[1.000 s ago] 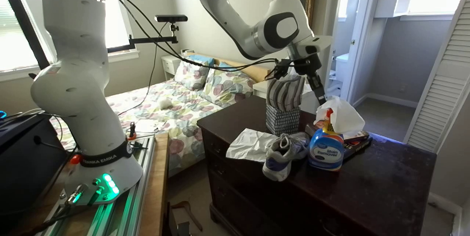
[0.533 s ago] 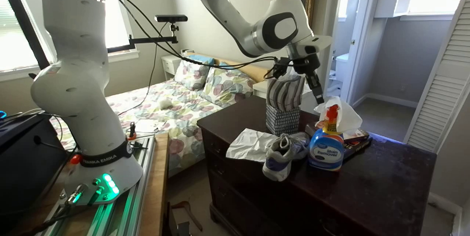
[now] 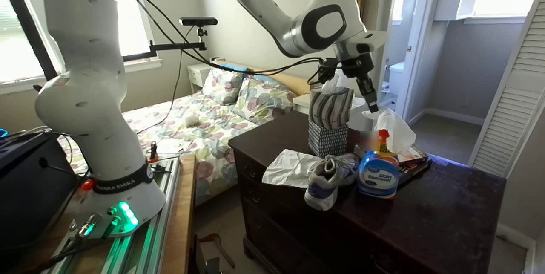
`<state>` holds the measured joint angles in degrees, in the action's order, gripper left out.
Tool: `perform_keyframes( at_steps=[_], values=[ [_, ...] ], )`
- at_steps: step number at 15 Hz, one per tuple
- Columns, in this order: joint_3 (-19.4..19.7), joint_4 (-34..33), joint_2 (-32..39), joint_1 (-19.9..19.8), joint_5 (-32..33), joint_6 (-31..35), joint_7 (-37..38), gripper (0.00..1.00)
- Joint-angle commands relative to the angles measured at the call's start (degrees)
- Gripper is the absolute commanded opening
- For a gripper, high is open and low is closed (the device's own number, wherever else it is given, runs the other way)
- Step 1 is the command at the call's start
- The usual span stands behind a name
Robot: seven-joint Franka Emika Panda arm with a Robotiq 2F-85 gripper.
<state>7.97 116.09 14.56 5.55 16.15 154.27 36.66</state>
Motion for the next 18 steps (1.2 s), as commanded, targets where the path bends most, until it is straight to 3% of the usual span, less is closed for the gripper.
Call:
perform_keyframes(
  at_steps=[1, 7, 11, 18],
  values=[
    [-0.50, 0.90, -2.63, -0.72, -3.04, -2.18, -1.59, 0.00],
    [-0.78, 1.98, -4.41, -1.56, -2.95, -5.34, -3.47, 0.00],
    [-1.71, 3.36, -8.00, -3.07, -6.56, -6.44, -9.30, 0.00],
    [-0.80, 4.36, -11.35, -5.65, -3.11, -9.31, -11.02, 0.00]
  ],
)
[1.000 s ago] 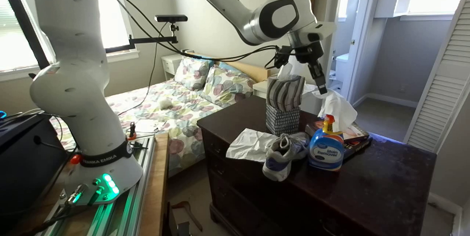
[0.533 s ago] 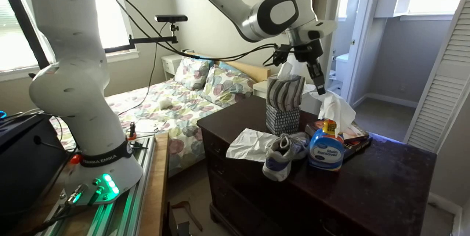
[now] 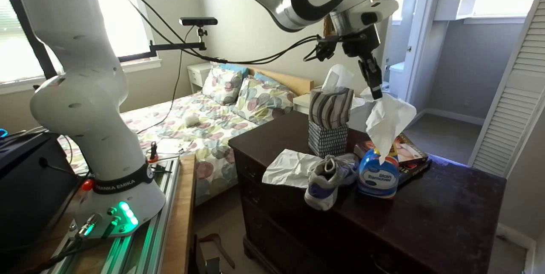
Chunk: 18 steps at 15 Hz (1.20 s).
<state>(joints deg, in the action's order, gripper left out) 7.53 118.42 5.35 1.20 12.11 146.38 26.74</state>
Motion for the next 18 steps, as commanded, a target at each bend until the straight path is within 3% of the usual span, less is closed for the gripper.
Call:
perform_keyframes(
  at_steps=[1, 11, 18],
  values=[
    [-0.30, 1.98, -1.90, -1.70, 1.21, -1.61, -0.90, 0.00],
    [1.28, 1.34, 3.10, -3.23, 3.40, 2.99, 3.30, 0.00],
    [-0.19, 1.88, 3.80, -2.48, -1.96, 4.63, 0.14, 0.00]
  ],
)
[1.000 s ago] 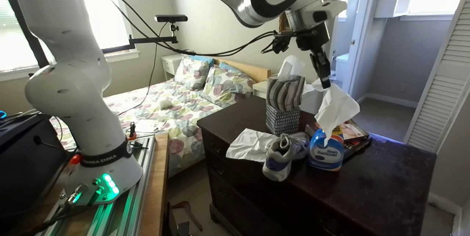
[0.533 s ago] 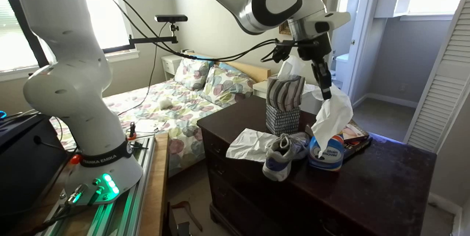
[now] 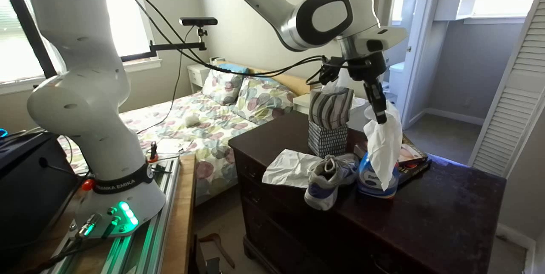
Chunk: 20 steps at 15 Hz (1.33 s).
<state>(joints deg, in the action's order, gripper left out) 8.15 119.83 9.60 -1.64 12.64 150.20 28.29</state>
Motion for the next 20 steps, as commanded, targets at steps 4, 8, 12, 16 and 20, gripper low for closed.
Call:
perform_keyframes(
  at_steps=[4, 8, 12, 16, 20],
  values=[
    [0.41, -0.11, -0.64, 0.40, -0.11, 1.21, 0.64, 0.00],
    [2.00, -0.52, -0.15, 0.29, 1.02, 1.76, 1.83, 0.00],
    [1.55, -0.20, -0.23, 0.73, 0.12, 1.77, 0.69, 0.00],
    [1.93, -0.80, 0.00, 0.70, 0.91, 1.61, 1.54, 0.00],
    [2.60, -0.82, 0.00, 0.57, 1.27, 1.43, 2.16, 0.00]
  ],
)
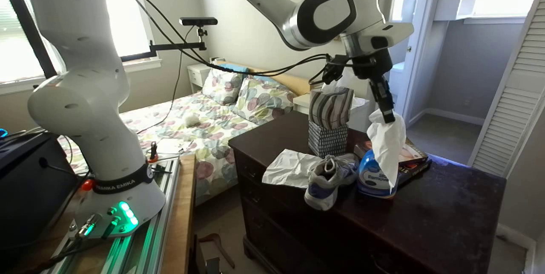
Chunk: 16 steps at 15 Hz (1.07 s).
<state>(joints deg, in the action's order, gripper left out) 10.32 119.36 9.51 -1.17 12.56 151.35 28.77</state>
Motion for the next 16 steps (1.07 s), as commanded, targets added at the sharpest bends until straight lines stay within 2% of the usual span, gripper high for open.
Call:
perform_keyframes(
  at_steps=[1, 6, 16],
  values=[
    [0.33, -0.23, 0.05, 0.17, 1.22, 0.26, 1.47, 0.00],
    [-0.63, 0.37, -0.37, 0.64, 0.59, -0.10, 0.18, 0.00],
    [0.31, -0.41, -0.16, 0.53, 0.58, -1.44, 1.70, 0.00]
  ],
)
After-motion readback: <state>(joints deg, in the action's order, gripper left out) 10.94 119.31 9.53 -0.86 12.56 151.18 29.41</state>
